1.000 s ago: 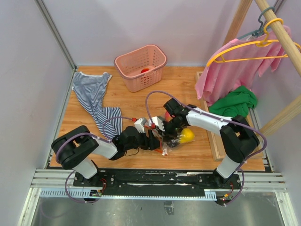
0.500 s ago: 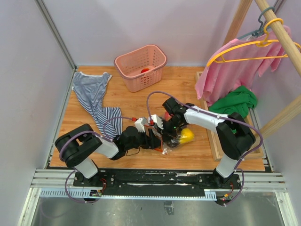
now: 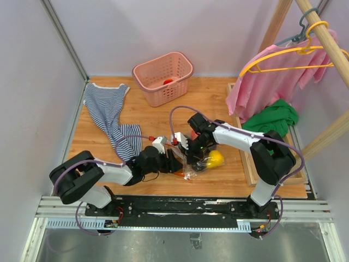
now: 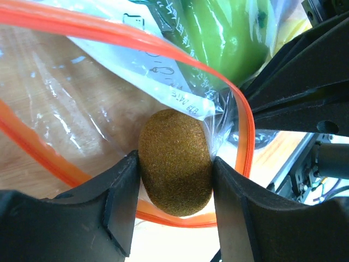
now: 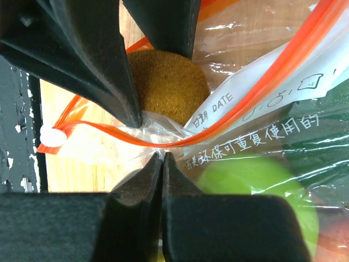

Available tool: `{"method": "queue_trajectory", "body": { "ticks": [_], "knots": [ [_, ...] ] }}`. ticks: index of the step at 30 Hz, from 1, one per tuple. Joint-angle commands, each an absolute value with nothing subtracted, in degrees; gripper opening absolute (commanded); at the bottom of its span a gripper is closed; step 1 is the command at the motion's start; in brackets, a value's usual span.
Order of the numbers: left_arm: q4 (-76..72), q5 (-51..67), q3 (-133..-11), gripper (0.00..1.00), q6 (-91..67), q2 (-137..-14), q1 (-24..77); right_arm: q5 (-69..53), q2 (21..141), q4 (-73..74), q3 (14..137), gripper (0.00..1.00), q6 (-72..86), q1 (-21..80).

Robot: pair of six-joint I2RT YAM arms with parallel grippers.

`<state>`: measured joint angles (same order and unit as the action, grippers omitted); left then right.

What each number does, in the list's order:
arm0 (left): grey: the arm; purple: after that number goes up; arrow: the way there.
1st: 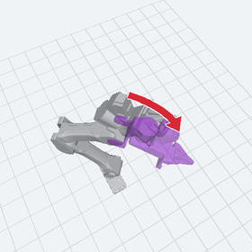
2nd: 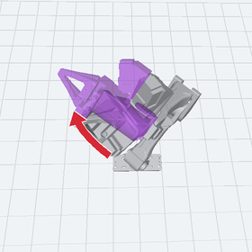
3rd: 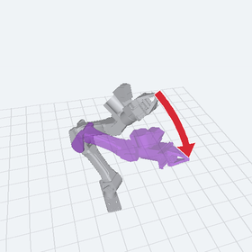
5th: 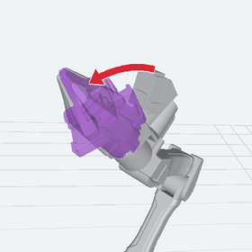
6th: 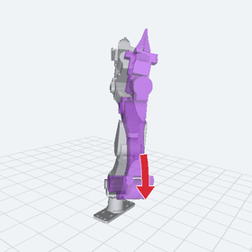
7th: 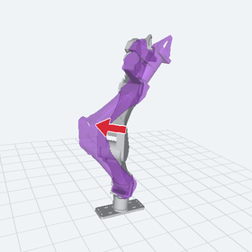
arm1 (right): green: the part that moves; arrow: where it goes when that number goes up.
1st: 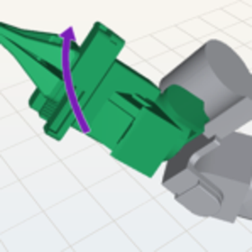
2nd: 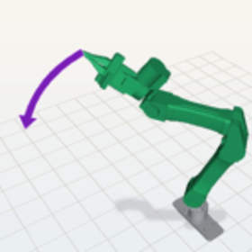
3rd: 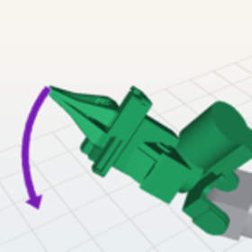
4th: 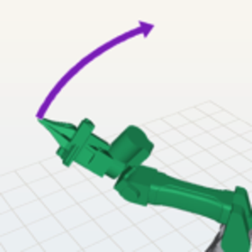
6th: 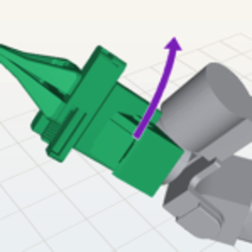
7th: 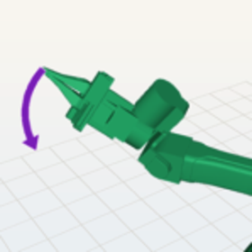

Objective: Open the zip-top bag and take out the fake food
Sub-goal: Pick up the fake fruit from the zipper food storage bag.

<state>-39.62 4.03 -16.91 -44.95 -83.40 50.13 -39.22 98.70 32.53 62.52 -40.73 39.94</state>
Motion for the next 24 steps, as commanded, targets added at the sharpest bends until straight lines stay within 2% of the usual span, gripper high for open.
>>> {"method": "queue_trajectory", "body": {
  "ticks": [1,9,14,24],
  "knots": [
    [-31.0,-1.4,-15.1,0.36,-42.4,-79.5,50.6,-38.4,98.3,32.3,63.6,0.01,-40.9,39.3],
    [-33.4,-3.5,-10.7,0.28,-46.2,-70.9,49.4,-37.7,97.9,32.3,63.4,0.01,-41.1,39.1],
    [-37.1,-2.7,-6.7,0.26,-49.5,-64.9,46.8,-37.8,97.4,32.2,63.2,0.01,-41.3,39.0],
    [-28.6,-1.7,-5.1,0.24,-48.1,-52.6,42.7,-38.4,96.0,32.6,63.2,0.04,-41.6,38.1]
  ]
}}
